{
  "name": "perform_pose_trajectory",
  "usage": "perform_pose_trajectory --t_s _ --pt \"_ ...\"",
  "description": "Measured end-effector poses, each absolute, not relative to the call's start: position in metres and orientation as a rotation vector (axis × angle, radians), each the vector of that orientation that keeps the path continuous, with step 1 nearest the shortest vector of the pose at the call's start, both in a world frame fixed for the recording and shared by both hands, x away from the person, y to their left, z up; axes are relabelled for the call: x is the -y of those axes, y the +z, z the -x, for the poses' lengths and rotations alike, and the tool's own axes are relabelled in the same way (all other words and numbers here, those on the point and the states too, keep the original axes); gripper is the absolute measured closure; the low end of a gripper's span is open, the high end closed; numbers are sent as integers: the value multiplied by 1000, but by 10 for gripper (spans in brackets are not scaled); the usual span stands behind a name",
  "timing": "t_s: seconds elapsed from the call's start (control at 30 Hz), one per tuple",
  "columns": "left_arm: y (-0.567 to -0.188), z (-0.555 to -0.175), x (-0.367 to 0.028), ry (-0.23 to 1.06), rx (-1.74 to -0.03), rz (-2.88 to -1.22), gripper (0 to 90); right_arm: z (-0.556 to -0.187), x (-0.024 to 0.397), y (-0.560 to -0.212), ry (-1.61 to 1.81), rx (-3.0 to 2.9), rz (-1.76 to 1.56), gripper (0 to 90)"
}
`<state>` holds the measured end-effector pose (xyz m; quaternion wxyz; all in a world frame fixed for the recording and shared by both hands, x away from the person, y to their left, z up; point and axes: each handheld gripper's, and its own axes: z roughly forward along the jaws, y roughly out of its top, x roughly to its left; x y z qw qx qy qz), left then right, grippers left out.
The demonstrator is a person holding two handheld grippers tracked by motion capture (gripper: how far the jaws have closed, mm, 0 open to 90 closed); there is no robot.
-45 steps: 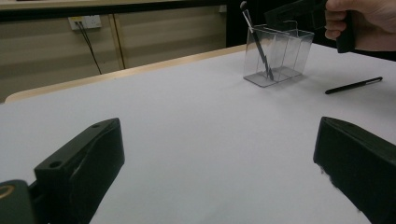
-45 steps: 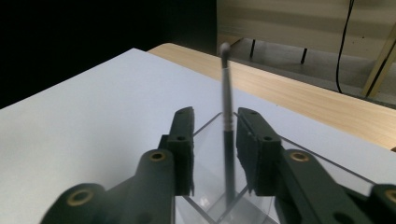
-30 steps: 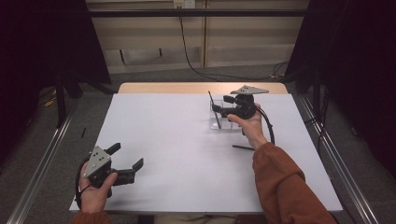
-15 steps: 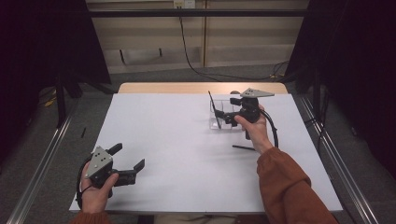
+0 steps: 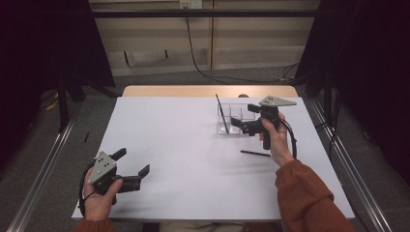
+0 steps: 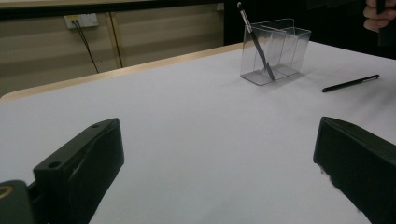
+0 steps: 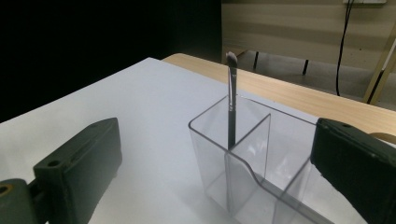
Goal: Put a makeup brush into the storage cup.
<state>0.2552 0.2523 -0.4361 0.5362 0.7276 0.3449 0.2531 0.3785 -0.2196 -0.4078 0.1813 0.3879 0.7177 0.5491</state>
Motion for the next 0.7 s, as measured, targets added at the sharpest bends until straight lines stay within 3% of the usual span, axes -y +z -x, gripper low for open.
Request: perform_pose_trajectory --t_s 0.7 --pt "-435 -251 -248 601 -805 -1735 17 -333 246 -415 1491 -1980 -1109 16"
